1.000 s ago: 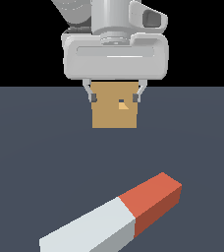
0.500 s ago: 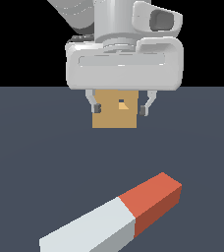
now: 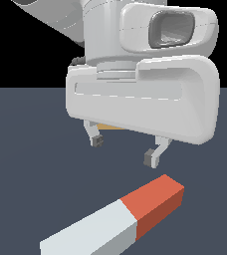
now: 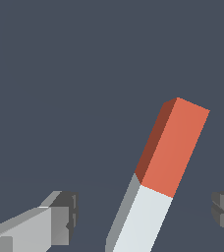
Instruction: Insert the peg into the horizontal hole in a box.
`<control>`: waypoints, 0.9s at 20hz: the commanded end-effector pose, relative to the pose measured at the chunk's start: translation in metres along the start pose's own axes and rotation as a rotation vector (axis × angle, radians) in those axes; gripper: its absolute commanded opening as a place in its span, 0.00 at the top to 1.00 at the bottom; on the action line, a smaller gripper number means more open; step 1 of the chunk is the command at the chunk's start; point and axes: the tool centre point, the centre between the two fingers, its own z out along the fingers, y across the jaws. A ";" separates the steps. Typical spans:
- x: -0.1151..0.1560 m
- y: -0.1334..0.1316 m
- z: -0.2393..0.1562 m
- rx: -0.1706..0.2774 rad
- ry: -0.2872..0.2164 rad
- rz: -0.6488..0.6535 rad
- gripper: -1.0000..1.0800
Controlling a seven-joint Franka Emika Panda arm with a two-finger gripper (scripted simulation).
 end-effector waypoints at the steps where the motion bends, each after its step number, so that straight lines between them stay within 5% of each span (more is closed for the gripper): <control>1: -0.018 0.006 0.011 -0.001 0.001 0.104 0.04; 10: -0.063 0.012 0.036 -0.001 0.005 0.344 0.04; 18: -0.071 0.011 0.041 0.000 0.005 0.385 0.04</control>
